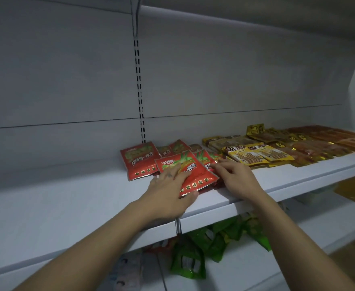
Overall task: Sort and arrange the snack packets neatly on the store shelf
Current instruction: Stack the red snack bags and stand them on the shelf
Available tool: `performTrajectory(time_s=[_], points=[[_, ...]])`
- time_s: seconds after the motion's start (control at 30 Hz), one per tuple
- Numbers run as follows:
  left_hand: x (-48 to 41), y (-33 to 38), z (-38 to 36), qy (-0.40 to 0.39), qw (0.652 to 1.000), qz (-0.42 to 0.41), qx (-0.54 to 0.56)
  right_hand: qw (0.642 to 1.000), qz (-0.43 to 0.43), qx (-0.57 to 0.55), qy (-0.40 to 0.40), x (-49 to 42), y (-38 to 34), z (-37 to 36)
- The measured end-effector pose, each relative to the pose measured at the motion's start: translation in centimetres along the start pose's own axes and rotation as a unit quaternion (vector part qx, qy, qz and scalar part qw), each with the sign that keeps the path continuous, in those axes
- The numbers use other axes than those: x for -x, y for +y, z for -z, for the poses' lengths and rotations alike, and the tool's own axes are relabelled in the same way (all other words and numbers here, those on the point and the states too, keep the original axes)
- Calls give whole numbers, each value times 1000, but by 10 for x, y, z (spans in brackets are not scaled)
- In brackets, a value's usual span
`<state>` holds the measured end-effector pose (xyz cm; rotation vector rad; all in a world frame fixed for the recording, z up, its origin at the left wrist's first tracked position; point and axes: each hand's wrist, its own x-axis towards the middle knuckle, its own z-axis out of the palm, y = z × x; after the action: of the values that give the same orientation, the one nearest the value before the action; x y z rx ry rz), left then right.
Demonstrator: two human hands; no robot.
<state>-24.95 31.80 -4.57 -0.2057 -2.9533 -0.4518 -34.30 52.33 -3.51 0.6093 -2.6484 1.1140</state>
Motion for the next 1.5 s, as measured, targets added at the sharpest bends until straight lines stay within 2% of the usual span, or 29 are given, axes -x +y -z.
performTrajectory(time_s=[0.2,0.27,0.33,0.43,0.53,0.67,0.77,0.9,1.03,1.1,1.33,1.5], points=[[-10,3,-4,-63,998,-22,-5,997,-20,-68,-6,1,1,4],[-11,2,1,-76,997,-23,-8,996,-21,-89,16,3,-3,8],[-9,0,7,-44,999,-29,0,994,-9,-91,63,3,-11,18],[-4,-10,23,-4,999,-34,-40,994,48,-19,93,2,-35,31],[7,-30,45,2,997,-14,-80,989,104,78,66,-1,-72,26],[34,-68,78,59,993,6,-102,971,145,190,12,-11,-122,-13],[61,-100,94,62,989,62,-116,950,159,264,-54,-24,-150,-56],[87,-129,101,22,988,103,-111,926,139,323,-135,-32,-169,-111],[86,-139,102,1,991,96,-91,916,80,348,-184,-42,-177,-137],[77,-141,99,-15,992,88,-86,910,67,368,-177,-47,-179,-142],[31,-145,85,-49,994,74,-66,908,63,411,-45,-52,-175,-165],[8,-148,80,-65,992,86,-64,903,32,426,-50,-66,-171,-171]])
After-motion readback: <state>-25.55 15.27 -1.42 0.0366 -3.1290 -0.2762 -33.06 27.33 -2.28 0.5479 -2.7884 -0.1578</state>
